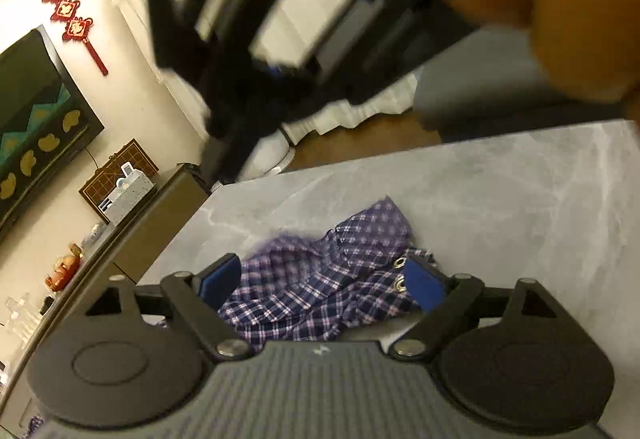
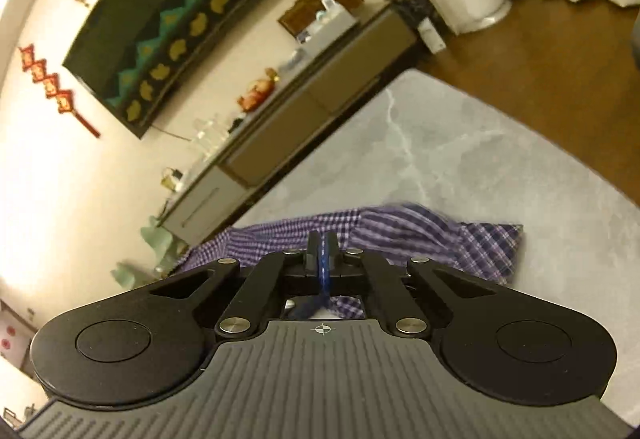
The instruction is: Fold clothes
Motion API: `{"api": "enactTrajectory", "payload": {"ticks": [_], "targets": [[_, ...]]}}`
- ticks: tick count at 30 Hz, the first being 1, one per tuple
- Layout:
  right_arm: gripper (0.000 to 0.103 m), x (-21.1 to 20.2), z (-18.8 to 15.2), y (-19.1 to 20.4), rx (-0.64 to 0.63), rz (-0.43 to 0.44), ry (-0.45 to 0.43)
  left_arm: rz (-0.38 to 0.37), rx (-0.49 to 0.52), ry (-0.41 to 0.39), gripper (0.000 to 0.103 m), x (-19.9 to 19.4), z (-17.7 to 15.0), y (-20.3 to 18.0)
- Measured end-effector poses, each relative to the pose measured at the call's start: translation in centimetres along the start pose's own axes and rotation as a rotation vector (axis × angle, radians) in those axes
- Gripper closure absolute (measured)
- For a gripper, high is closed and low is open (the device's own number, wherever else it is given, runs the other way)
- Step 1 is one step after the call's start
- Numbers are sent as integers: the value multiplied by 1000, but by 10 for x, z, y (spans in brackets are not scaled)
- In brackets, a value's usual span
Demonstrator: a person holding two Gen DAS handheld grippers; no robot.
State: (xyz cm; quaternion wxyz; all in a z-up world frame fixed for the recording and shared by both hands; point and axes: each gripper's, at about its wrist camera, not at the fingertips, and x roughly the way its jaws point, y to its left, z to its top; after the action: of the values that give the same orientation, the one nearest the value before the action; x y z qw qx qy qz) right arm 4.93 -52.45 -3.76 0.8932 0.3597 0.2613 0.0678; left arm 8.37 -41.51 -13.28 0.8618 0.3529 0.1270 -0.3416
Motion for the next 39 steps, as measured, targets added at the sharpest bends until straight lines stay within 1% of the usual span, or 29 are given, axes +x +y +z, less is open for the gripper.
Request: {"api": "enactTrajectory", "payload": {"ticks": [1,4,5,6,7,8,9,10,11,12,14,15,16,17,18,20,21,25,26,27,28,30,31,33,35,36,37,38,39], "targets": [[103,-3,2,-1,5,8,-2,-4,4,-9,11,2,0,-1],[103,-10,6,-10,20,-1,-11,-61,44,3,12,10,-1,-4],[99,-13,8,-14,27,-11,-15,-60,64,5,12,11,-3,-6],[90,-15,8,-22,42,-52,-20,-55,83,4,12,11,-5,-8],[87,-13,8,-29,35,-113,-18,-55,91,3,12,11,-7,-8],[71,-9,7,-37,14,-190,-8,-60,92,3,12,9,-10,-7],[47,-1,6,-46,-12,-270,13,-64,91,5,11,8,-12,-6],[44,7,3,-54,-34,-332,41,-68,92,7,11,6,-14,-6],[44,16,0,-62,-41,-359,78,-71,96,8,11,6,-15,-6],[45,24,-4,-70,-50,-379,106,-75,100,9,10,6,-16,-6],[43,30,-8,-72,-85,-370,91,-97,105,14,10,8,-17,-6],[53,33,-9,-71,-89,-351,105,-109,106,19,10,9,-18,-7],[67,38,-9,-72,-60,-292,136,-111,104,15,9,9,-18,-7],[98,43,-10,-75,-19,-240,164,-112,100,9,8,9,-19,-7],[101,48,-11,-77,14,-196,186,-113,95,7,8,9,-19,-7],[102,50,-9,-77,30,-158,182,-112,90,6,8,11,-19,-7],[103,48,-7,-78,57,-117,177,-107,95,2,6,11,-18,-7],[103,36,0,-75,97,-19,154,-51,118,-4,4,19,-20,-4],[103,34,1,-75,111,5,150,-49,111,8,8,23,-20,-1],[103,31,2,-74,123,26,150,-51,101,26,26,27,-19,4],[103,31,2,-74,130,48,150,-53,91,43,38,32,-18,8],[103,29,3,-70,137,82,148,-84,42,99,90,42,-18,21],[103,27,4,-64,133,93,144,-90,18,113,92,45,-19,27],[100,21,8,-59,129,112,116,-68,-23,93,96,41,-19,39],[89,12,13,-58,155,153,68,-56,-93,67,96,32,-19,59],[77,8,15,-59,169,170,40,-46,-144,50,96,24,-18,73],[66,5,16,-59,184,185,13,-34,-195,33,96,15,-17,88],[52,3,17,-59,195,188,-8,-17,-262,12,96,4,-17,108],[50,2,17,-57,194,177,-19,2,-339,-12,96,-9,-18,131]]}}
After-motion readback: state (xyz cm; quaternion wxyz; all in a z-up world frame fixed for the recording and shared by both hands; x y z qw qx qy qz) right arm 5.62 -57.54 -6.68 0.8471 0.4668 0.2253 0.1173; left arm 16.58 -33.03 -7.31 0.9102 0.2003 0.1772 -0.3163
